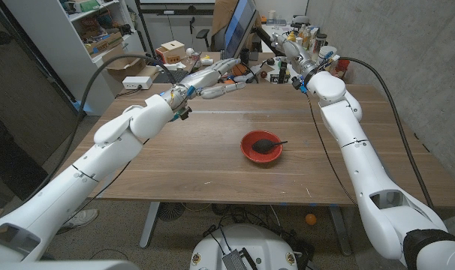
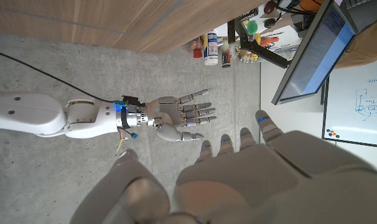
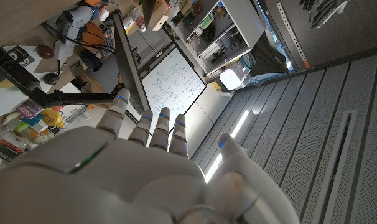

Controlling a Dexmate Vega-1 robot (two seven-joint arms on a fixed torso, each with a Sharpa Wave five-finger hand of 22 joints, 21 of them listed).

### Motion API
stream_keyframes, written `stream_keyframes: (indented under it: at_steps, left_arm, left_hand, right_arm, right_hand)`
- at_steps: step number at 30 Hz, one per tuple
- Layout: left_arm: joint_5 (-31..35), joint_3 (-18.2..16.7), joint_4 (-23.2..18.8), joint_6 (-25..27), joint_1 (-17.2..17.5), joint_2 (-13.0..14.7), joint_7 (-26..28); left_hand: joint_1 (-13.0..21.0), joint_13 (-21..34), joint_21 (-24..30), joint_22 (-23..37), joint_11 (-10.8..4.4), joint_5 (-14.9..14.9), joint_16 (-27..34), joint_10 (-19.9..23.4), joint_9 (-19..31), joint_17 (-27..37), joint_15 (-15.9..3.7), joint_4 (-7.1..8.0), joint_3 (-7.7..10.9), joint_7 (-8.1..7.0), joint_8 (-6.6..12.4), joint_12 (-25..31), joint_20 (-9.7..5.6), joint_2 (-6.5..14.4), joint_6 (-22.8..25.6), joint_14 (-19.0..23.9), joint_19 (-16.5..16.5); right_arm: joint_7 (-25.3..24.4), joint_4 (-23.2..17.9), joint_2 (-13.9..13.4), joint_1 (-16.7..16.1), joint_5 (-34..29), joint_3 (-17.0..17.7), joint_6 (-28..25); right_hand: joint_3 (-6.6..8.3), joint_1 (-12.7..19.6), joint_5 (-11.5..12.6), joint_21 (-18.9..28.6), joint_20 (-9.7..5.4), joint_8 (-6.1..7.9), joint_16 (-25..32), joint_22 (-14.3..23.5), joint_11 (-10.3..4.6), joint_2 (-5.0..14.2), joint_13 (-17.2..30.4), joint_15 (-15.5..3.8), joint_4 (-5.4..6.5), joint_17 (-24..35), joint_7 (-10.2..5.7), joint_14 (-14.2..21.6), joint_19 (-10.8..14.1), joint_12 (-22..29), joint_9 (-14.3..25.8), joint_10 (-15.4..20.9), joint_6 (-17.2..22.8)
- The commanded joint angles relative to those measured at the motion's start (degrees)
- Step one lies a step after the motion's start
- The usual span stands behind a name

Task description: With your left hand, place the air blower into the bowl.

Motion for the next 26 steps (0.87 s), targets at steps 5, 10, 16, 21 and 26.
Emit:
stream_keyframes:
  at_steps: [5,10,16,21,26]
  left_arm:
    - [-5.7,-3.1,-2.2,1.1,2.3,1.5,1.5]
    - [-7.4,-4.4,-2.7,0.8,2.8,2.2,1.9]
    - [-9.8,-5.8,-2.4,-1.0,3.4,3.3,2.3]
    - [-12.0,-6.3,-1.7,-2.7,4.5,3.5,2.9]
    - [-12.6,-7.4,-1.9,-3.4,5.7,4.5,3.1]
  left_hand:
    - [-0.6,0.1,-0.5,0.3,0.47,0.4,0.5,-3.1,0.2,0.1,0.49,0.12,-0.51,-0.28,0.51,0.7,0.13,0.0,-1.9,-0.6,-0.4]
    - [-0.8,0.1,-0.6,0.3,0.48,0.4,0.6,-2.8,0.2,0.1,0.50,0.16,-0.65,-0.43,0.61,0.8,0.13,-0.1,-1.7,-0.4,-0.5]
    - [-0.9,0.1,-0.8,0.3,0.57,0.5,0.7,-2.6,0.1,0.1,0.49,0.22,-0.83,-0.58,0.71,1.0,0.12,-0.1,-1.5,-0.2,-0.6]
    - [-1.0,0.0,-0.9,0.3,0.59,0.6,0.7,-2.5,0.1,0.1,0.54,0.24,-0.91,-0.64,0.81,1.0,0.12,-0.1,-1.3,-0.2,-0.7]
    - [-1.1,0.0,-1.0,0.4,0.62,0.7,0.8,-2.5,0.1,0.1,0.53,0.27,-1.01,-0.69,0.85,1.1,0.12,-0.1,-1.2,-0.1,-0.7]
  right_arm:
    - [-0.5,-2.1,0.6,-0.8,-1.0,0.5,-2.2]
    - [-1.1,-4.2,0.6,-2.0,-1.7,1.0,-3.1]
    - [-2.3,-8.6,0.8,-5.4,-2.9,1.9,-4.6]
    - [-3.1,-10.6,1.4,-7.9,-3.3,2.6,-5.5]
    - [-3.7,-11.2,2.0,-9.1,-3.4,2.9,-5.1]
  right_hand:
    - [-0.05,0.0,0.2,0.2,-0.03,0.23,0.1,0.3,0.00,-0.38,0.1,0.00,-0.05,0.2,-0.02,0.0,-0.2,0.2,0.3,-0.1,0.0]
    - [-0.13,-0.1,0.2,0.3,-0.06,0.25,0.1,0.3,0.01,-0.43,0.1,0.03,-0.02,0.2,0.01,0.0,-0.1,0.2,0.3,-0.1,0.1]
    - [-0.22,-0.2,0.2,0.3,-0.07,0.28,0.1,0.3,0.04,-0.49,0.1,0.08,0.01,0.2,0.07,0.1,-0.1,0.2,0.3,0.0,0.1]
    - [-0.26,-0.2,0.2,0.4,-0.08,0.29,0.1,0.3,-0.03,-0.50,0.1,0.01,0.01,0.2,0.04,0.0,0.0,0.2,0.3,0.0,0.2]
    - [-0.29,-0.2,0.2,0.4,-0.08,0.30,0.1,0.3,-0.12,-0.49,0.1,0.01,0.02,0.2,0.02,0.0,0.0,0.2,0.3,-0.1,0.2]
